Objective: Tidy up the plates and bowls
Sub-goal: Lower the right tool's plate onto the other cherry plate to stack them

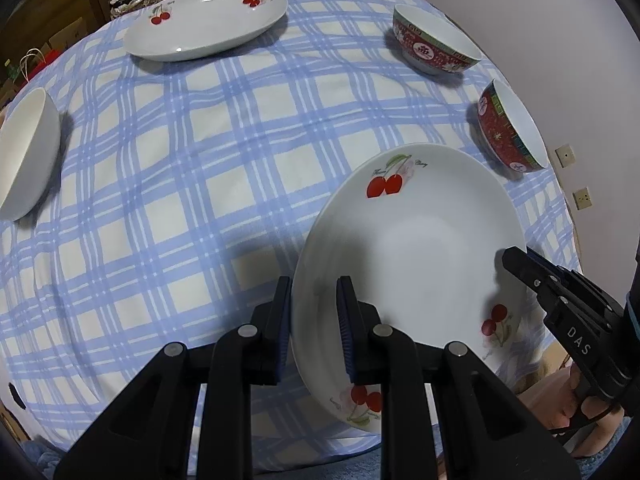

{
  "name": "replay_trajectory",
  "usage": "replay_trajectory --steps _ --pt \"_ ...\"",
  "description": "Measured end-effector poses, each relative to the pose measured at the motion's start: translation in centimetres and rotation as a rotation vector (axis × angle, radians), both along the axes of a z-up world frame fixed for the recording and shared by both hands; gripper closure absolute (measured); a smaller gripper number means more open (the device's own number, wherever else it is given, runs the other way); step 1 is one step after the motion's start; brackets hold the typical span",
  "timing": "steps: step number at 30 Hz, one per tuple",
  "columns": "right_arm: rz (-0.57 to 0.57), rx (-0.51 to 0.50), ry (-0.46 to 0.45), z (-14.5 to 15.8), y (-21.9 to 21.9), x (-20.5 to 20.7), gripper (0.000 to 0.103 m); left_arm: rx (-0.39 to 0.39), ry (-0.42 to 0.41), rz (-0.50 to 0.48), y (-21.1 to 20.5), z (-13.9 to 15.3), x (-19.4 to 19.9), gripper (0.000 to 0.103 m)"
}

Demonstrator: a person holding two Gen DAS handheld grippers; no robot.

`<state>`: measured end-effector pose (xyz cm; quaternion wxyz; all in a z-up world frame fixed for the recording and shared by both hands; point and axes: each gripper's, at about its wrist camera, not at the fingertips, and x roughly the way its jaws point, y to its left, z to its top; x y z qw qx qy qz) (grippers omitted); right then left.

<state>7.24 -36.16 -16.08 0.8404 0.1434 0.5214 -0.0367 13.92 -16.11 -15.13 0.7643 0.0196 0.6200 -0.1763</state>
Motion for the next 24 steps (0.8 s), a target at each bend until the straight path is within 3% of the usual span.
replay_trajectory --steps 24 --pt "0.015 0.007 0.025 -0.80 0.30 0.31 0.085 0.021 0.007 -0.013 -0.09 -0.91 0.34 0.083"
